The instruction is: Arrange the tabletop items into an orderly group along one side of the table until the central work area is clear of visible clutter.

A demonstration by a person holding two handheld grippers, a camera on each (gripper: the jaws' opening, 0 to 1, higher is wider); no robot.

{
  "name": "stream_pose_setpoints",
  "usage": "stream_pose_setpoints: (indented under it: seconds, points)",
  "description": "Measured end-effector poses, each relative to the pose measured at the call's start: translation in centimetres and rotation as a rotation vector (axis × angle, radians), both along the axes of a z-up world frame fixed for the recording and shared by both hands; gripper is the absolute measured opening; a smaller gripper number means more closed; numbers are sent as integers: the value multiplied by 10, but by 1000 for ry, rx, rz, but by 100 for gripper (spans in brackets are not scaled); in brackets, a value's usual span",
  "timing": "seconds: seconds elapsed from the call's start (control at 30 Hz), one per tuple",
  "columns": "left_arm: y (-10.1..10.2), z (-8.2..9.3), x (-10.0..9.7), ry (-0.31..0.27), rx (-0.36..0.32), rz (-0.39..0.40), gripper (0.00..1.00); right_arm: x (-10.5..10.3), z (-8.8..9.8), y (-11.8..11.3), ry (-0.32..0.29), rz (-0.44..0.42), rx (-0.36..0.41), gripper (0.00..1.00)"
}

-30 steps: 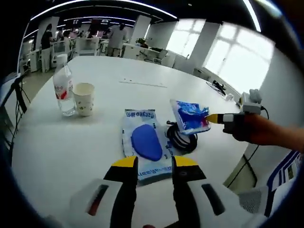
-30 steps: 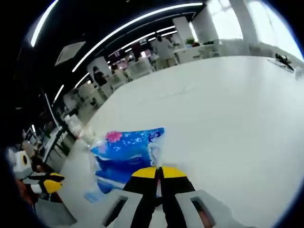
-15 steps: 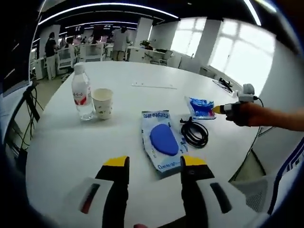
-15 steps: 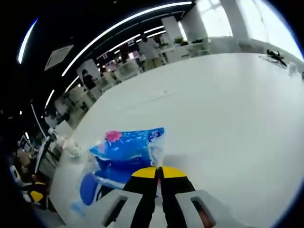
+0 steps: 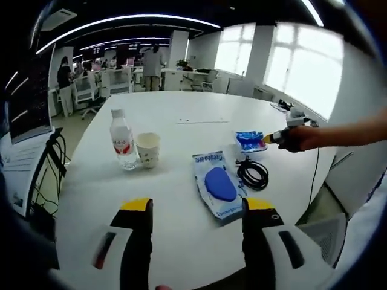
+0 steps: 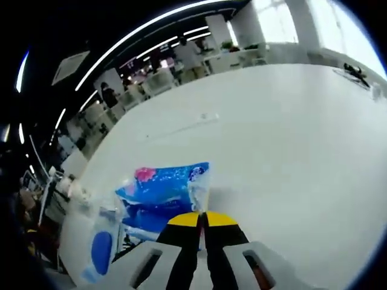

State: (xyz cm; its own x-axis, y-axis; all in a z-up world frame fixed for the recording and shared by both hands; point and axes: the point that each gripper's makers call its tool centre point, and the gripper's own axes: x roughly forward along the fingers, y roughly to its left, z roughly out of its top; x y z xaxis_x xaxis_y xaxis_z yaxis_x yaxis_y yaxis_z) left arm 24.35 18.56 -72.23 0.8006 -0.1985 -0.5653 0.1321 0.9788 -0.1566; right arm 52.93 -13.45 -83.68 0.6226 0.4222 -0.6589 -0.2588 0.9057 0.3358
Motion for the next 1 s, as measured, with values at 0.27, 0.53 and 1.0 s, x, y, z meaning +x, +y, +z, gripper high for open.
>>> stream_pose_setpoints:
  seconds: [0.27, 0.53, 1.0]
  points:
    - [9, -6, -7, 17, 0, 25, 58, 21, -5, 18, 14, 47, -13, 0]
    - [9, -7, -18, 36, -4, 50, 58, 32, -28, 27, 51, 89, -44, 0]
    - [15, -6, -26, 44, 3, 89, 59, 24, -39, 33, 69, 139, -87, 0]
